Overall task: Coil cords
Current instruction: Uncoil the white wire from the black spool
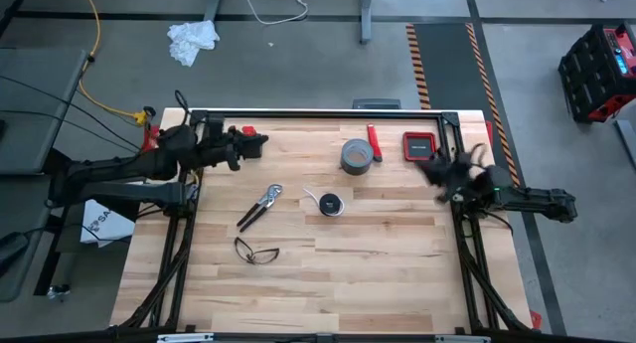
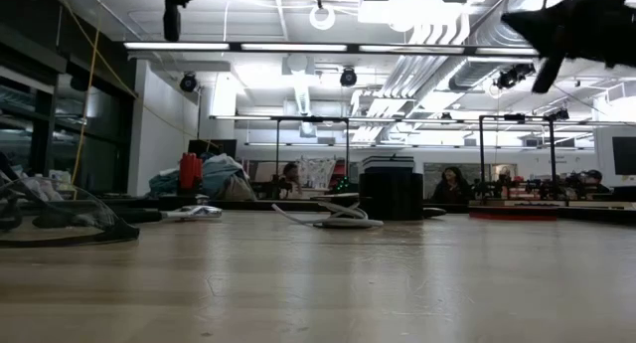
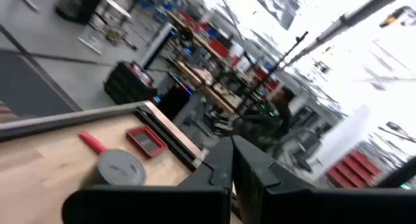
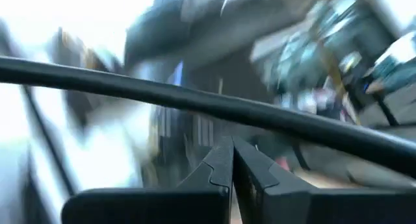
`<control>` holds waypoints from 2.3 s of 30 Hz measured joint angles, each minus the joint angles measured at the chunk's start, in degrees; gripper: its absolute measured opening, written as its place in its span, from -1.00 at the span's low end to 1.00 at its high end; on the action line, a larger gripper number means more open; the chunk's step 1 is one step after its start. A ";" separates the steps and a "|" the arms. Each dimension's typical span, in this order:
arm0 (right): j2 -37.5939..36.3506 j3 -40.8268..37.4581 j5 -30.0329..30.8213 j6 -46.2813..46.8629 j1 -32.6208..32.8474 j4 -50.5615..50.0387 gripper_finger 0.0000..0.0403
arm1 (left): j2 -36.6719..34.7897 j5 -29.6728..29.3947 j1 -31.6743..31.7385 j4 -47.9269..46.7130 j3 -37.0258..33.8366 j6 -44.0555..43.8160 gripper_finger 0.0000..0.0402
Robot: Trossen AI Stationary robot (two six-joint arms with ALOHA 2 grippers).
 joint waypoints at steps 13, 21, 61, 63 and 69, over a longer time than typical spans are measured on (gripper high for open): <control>30.90 20.98 -5.78 14.59 0.05 -0.84 -1.00 | 4.37 14.09 8.60 -8.77 1.87 -0.63 -1.00; 52.27 46.64 -4.59 2.55 -0.78 -29.44 -1.00 | 6.18 18.40 13.83 -35.64 10.44 12.18 -0.95; 66.98 68.08 -13.12 -5.46 -3.85 -92.92 0.25 | 35.25 23.25 -5.34 -3.94 1.44 -17.83 0.18; 66.52 66.92 -12.60 -5.44 -3.87 -92.85 0.25 | 37.60 23.14 -6.01 2.95 -1.55 -23.25 0.18; 63.69 60.10 -13.83 -3.03 -3.87 -89.63 0.25 | 45.40 22.70 -6.03 16.77 -4.63 -36.55 0.18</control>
